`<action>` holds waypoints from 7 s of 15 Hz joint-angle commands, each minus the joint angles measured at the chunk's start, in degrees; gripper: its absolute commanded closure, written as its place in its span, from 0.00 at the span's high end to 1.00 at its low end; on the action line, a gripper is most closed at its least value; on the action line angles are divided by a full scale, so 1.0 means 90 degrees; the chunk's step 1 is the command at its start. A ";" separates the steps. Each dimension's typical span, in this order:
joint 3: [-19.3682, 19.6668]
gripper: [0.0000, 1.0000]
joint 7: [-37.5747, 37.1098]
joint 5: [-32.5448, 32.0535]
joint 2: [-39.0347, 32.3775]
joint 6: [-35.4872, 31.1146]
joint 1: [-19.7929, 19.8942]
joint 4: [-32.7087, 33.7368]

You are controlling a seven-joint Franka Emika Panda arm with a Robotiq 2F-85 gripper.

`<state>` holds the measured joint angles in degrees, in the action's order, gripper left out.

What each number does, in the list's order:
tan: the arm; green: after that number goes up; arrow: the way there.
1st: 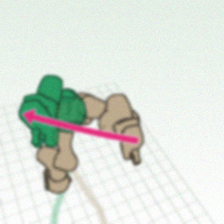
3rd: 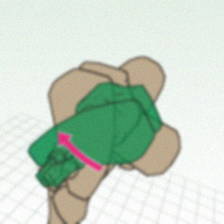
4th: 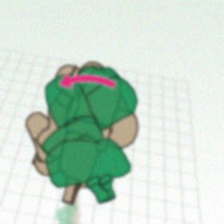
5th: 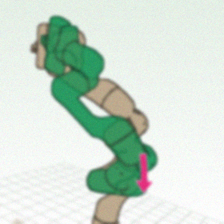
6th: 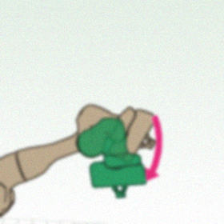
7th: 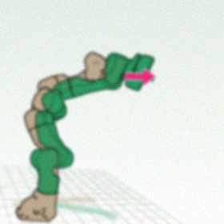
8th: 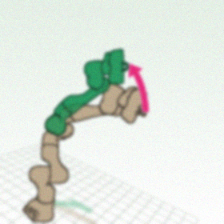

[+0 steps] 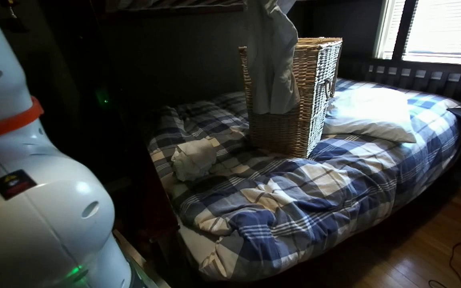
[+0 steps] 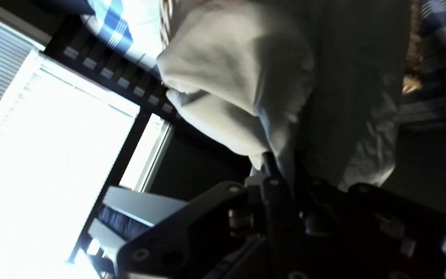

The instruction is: Put the white pillowcase in the basket

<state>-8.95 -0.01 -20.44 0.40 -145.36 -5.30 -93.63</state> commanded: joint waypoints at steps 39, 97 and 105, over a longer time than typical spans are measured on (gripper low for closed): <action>0.0956 0.38 -0.4192 -0.3655 -0.4387 -0.0332 -0.0643 0.3760; 0.1894 1.00 -0.2107 -0.0839 -0.3102 -0.3227 -0.1125 -0.1442; 0.2604 1.00 -0.2186 -0.0796 -0.3844 -0.3826 -0.1647 -0.0968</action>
<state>11.46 -17.20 -27.17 -30.82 -177.72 -17.72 -105.52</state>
